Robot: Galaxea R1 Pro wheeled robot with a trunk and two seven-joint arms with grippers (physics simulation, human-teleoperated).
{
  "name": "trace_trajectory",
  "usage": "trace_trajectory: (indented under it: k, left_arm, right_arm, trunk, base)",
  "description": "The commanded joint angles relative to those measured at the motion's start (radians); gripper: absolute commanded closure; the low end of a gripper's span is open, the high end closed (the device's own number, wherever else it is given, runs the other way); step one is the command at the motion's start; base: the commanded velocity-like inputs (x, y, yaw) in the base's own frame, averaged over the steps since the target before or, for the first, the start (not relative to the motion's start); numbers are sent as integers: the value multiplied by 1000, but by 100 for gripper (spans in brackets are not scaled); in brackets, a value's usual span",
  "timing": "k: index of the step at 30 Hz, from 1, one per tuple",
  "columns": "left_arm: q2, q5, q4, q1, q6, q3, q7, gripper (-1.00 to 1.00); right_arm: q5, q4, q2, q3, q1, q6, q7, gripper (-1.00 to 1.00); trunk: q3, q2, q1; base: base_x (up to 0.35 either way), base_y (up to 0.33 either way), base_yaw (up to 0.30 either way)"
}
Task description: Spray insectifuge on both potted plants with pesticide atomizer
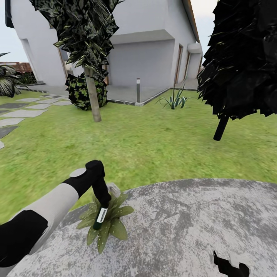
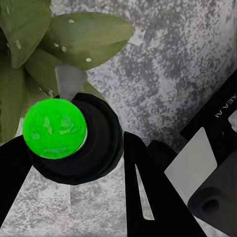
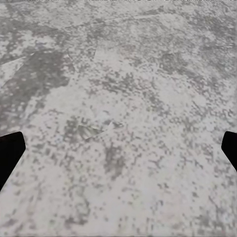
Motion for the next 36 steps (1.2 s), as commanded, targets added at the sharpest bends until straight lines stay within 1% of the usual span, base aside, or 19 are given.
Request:
trace_trajectory:
  k: [1,6,9,10,14,16,18,21,25,32,36]
  left_arm:
    - [0,-7,-2,-1,11,-4,-9,100]
    - [-3,-8,-4,-18,16,-2,-11,100]
    - [-2,-7,-4,-51,19,-1,-11,100]
    - [1,-6,-2,-53,16,0,-12,100]
    - [1,-6,-2,-41,10,-4,-11,100]
    - [1,-6,-3,-18,8,-3,-11,100]
    - [0,-7,-12,22,7,-2,-10,100]
    - [1,-9,-15,40,6,-2,-9,100]
    - [2,-10,-16,45,6,2,-10,100]
    - [1,-10,-16,45,7,7,-9,100]
    - [-5,-9,-16,45,7,3,-5,100]
  right_arm:
    - [2,0,0,-8,-1,-4,8,-100]
    - [2,0,0,-8,-1,-4,8,-100]
    - [2,0,0,-8,-1,-4,8,-100]
    - [2,0,0,-8,-1,-4,8,-100]
    - [2,0,0,-8,-1,-4,8,-100]
    - [2,0,0,-8,-1,-4,8,-100]
    - [2,0,0,-8,-1,-4,8,-100]
    - [2,0,0,-8,-1,-4,8,-100]
    - [2,0,0,-8,-1,-4,8,-100]
    - [2,0,0,-8,-1,-4,8,-100]
    - [2,0,0,-8,-1,-4,8,-100]
  trunk:
    - [-1,0,0]
    - [-1,0,0]
    - [-1,0,0]
    - [-1,0,0]
    - [-1,0,0]
    - [-1,0,0]
    - [-1,0,0]
    - [-1,0,0]
    - [-1,0,0]
    - [-1,0,0]
    - [-1,0,0]
  base:
    - [120,-80,0]
    - [36,-24,0]
    - [3,-2,0]
    - [0,0,0]
    - [0,0,0]
    - [0,0,0]
    - [0,0,0]
    - [-4,0,0]
    - [-228,53,0]
    - [-273,213,0]
    - [-79,82,-37]
